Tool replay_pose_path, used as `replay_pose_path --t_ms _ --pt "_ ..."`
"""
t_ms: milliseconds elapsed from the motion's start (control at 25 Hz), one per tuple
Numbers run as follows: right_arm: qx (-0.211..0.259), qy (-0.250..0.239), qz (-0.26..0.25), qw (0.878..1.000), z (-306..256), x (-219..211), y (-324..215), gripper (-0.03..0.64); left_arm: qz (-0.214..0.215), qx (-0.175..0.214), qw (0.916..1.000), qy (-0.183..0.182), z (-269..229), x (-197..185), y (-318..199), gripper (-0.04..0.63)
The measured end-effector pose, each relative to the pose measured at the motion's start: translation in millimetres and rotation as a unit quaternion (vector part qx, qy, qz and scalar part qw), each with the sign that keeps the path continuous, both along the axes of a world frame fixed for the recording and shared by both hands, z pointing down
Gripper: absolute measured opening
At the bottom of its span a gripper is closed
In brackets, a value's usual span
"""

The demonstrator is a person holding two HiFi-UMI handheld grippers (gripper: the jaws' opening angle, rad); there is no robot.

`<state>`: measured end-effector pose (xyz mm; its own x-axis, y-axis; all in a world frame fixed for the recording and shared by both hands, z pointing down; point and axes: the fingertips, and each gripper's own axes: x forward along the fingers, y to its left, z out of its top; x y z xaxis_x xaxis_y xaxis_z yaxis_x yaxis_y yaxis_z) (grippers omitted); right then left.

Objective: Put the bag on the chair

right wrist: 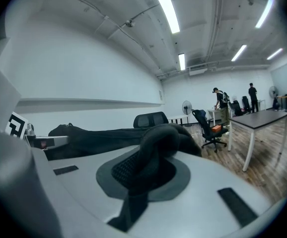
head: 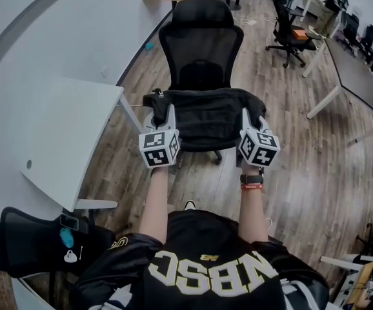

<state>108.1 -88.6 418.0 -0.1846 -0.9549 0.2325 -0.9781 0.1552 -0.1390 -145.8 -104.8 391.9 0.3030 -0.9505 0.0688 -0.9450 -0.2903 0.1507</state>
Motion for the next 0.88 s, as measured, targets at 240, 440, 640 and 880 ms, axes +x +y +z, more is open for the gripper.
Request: replay_pose_path --t_ms 240,440,640,880 --pt "-0.002 0.002 0.008 1.000 0 -4 -44 0.018 0.004 -0.008 1.0000 0.001 2 -4 -48 0.063" --pt "-0.012 -0.003 0.007 1.000 9 0 -79 0.018 0.006 -0.018 0.9998 -0.003 8 1 -80 0.063" --pt "-0.012 -0.005 -0.002 1.000 11 -4 -128 0.018 -0.006 -0.026 0.9997 0.000 18 -5 -122 0.063" --pt "-0.023 -0.009 -0.009 1.000 24 -8 -189 0.025 -0.018 -0.036 0.9991 0.008 28 -8 -182 0.063"
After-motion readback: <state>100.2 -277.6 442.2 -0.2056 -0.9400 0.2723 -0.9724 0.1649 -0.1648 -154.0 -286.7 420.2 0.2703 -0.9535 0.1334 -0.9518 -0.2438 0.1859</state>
